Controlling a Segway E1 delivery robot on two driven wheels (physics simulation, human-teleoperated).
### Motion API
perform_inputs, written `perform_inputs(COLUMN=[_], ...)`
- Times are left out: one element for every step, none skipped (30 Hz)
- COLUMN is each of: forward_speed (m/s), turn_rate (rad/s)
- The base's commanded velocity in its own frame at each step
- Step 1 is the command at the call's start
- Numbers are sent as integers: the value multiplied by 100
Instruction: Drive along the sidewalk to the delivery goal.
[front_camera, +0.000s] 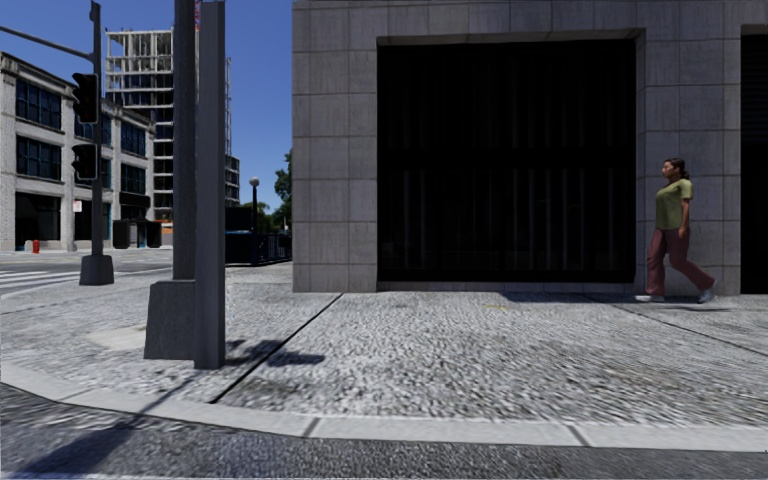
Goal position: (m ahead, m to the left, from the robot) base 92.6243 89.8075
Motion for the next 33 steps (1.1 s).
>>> perform_inputs(forward_speed=[129,129,129,129,129,129,129,129,129,129,129,129,129,129,129,129,129,129,129,129,129,129,129,129,129,129,129,129,129,129,129,129,129], turn_rate=[-20,-20,-20,-20,-20,-17,-8,0,0,0,0,0,0,0,0,0,0,0,0,0,0,0,0,0,0,0,0,0,0,0,0,0,0])
